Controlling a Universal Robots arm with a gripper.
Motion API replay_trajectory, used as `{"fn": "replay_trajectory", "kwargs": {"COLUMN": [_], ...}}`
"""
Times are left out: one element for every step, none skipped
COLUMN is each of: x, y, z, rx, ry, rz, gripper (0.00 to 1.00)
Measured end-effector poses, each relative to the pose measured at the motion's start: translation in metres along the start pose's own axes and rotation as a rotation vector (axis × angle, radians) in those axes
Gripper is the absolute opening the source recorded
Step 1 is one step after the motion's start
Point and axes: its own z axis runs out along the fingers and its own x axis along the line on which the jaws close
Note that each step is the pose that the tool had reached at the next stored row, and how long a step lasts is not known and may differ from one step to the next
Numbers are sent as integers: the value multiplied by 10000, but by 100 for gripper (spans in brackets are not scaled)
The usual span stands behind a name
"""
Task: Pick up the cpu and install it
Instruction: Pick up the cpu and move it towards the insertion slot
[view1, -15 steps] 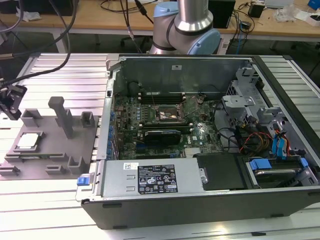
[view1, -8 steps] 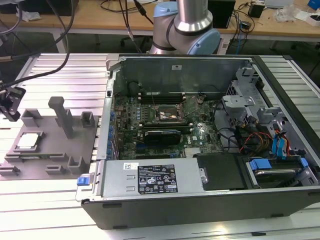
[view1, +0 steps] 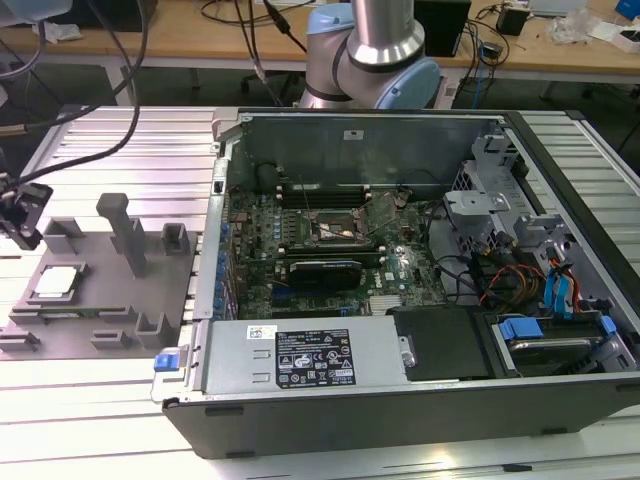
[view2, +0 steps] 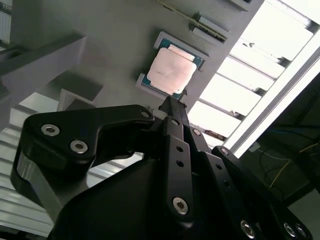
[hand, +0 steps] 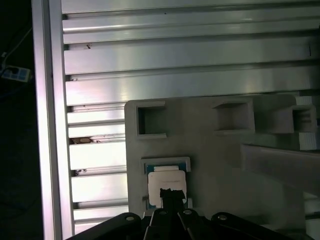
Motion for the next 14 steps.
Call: {"fn": "replay_trajectory", "kwargs": {"x": [0, 0, 1, 2, 2, 3, 4, 4, 4, 5, 6, 6, 7, 7], "y": [-4, -5, -6, -7, -8, -9, -11, -12, -12, -14, -14, -15, -16, -16], "z": [22, 36, 54, 67, 88, 101, 123, 139, 153, 181, 194, 205, 221, 232], "rx": [0, 0, 0, 1, 0, 0, 1, 0, 0, 0, 1, 0, 1, 0], "ry": [0, -1, -1, 0, -1, 0, 0, 0, 0, 0, 1, 0, 1, 0], "rz": [-2, -2, -2, -1, -1, -2, -2, -2, -2, -3, -2, -2, -2, -2], "gripper": [11, 11, 11, 11, 11, 11, 11, 11, 11, 11, 11, 11, 11, 11]}}
